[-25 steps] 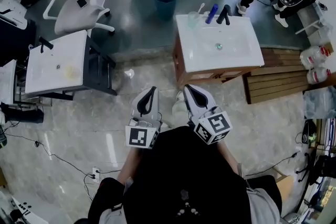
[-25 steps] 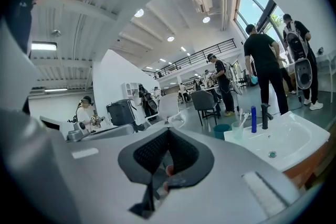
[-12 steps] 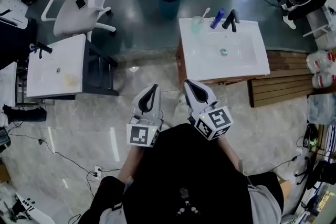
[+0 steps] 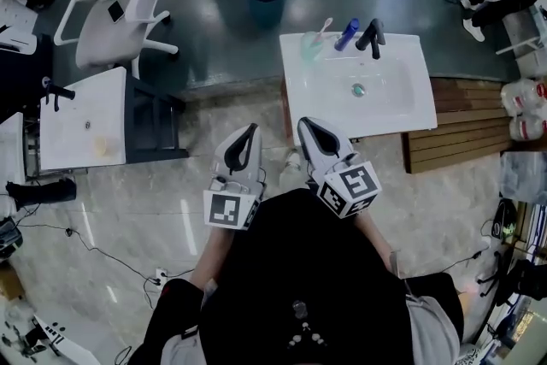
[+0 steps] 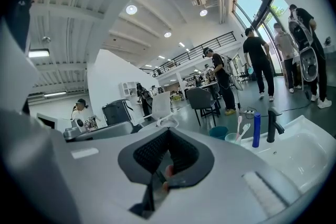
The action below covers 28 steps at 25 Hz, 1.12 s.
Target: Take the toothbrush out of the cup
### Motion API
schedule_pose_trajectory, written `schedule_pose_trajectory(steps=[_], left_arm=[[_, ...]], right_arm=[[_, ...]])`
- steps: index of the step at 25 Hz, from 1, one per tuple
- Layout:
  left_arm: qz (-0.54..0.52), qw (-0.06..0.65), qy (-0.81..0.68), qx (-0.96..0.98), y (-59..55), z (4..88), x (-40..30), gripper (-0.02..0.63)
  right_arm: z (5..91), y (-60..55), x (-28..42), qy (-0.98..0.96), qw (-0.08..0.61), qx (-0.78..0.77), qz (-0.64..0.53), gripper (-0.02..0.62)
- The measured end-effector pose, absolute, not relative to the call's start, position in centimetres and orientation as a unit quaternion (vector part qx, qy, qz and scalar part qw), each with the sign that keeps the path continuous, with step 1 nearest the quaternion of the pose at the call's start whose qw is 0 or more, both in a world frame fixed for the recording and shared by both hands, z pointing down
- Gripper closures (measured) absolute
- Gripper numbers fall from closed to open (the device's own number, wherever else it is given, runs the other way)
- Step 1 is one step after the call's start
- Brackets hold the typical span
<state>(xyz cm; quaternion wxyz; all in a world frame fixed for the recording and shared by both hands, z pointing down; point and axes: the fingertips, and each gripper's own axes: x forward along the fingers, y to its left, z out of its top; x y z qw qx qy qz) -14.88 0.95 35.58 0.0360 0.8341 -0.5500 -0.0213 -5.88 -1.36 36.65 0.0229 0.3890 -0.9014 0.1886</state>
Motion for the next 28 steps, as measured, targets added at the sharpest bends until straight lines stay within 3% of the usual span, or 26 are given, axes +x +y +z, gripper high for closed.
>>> schedule_pose_trajectory(steps=[15,28], left_arm=[[-0.025,0.030,-0.548,0.836,-7.4,34.7,-7.8,0.604],[-0.001,0.043,-0.530,0.847,-12.2,36.1,-6.2,0.604]], right_arm=[[36.8,-10.2,-0.3,-0.907,0.020,0.379,0.184,0.592],[40.4,-15.1,3.2,-0.885,0.048,0.412,0.212,0.592]])
